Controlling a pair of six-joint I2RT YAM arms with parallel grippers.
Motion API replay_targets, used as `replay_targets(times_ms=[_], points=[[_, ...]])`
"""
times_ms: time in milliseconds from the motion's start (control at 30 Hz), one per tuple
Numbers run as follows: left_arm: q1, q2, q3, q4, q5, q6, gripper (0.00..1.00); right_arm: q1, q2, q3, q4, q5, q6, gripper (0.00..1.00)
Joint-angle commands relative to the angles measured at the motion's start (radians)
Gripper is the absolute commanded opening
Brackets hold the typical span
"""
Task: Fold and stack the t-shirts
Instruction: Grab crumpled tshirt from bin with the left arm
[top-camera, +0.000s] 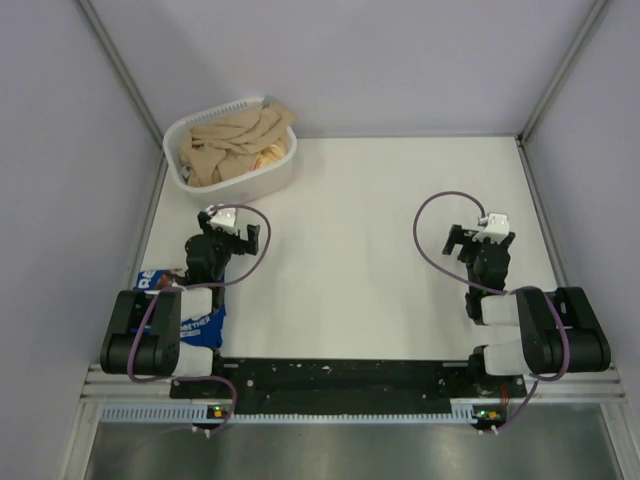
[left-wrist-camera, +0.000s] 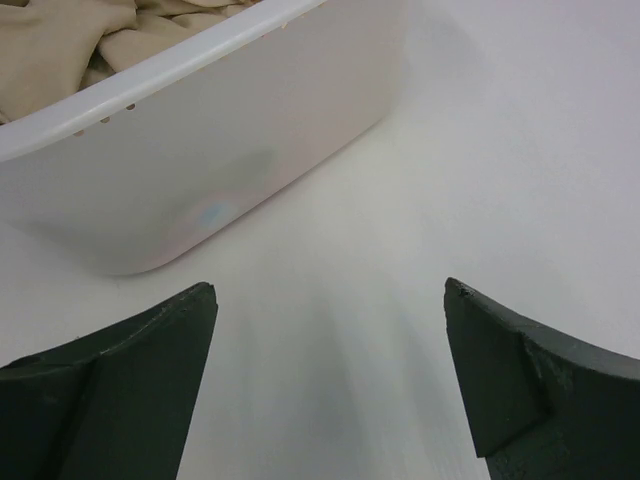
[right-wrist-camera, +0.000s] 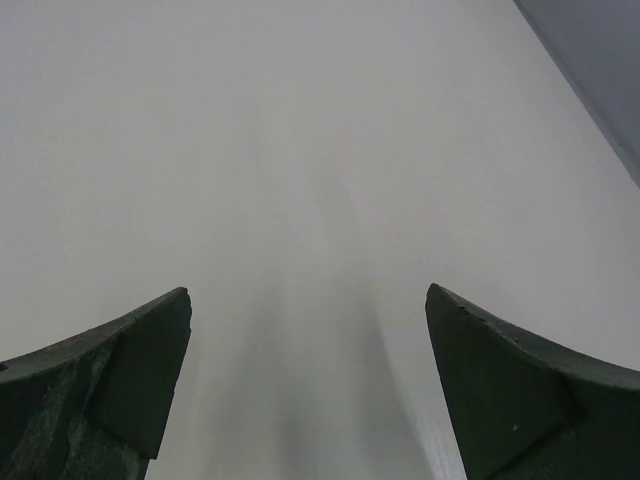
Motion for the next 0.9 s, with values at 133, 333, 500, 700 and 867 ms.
replay_targets(times_ms=[133,333,500,700,867], points=[[0.005,0.001,-0.001,0.042,0.012,-0.008,0.99,0.005,-0.014,0.027,0.043,-0.002,-0.002,0.99],[0.007,-0.155,0.121,-0.261,0.087,0.024,0.98,0.003,-0.211,0.045,-0.147,0.026,0.000,0.99],[0.005,-0.289,0.390,-0.776,0.461,0.091,0.84,0.005,-0.426,0.113,-0.319,-0.123,0.083,0.99],[0.005,-0.331,0.745,-1.331,0.625,0.244,0.87,0.014,-0.482,0.339,-0.615,-0.501,0.158,0.93],[0.007,-0.121,1.094,-1.443,0.345,0.168,0.91,0.086,-0.449,0.485,-0.765,-0.549,0.161,0.89]])
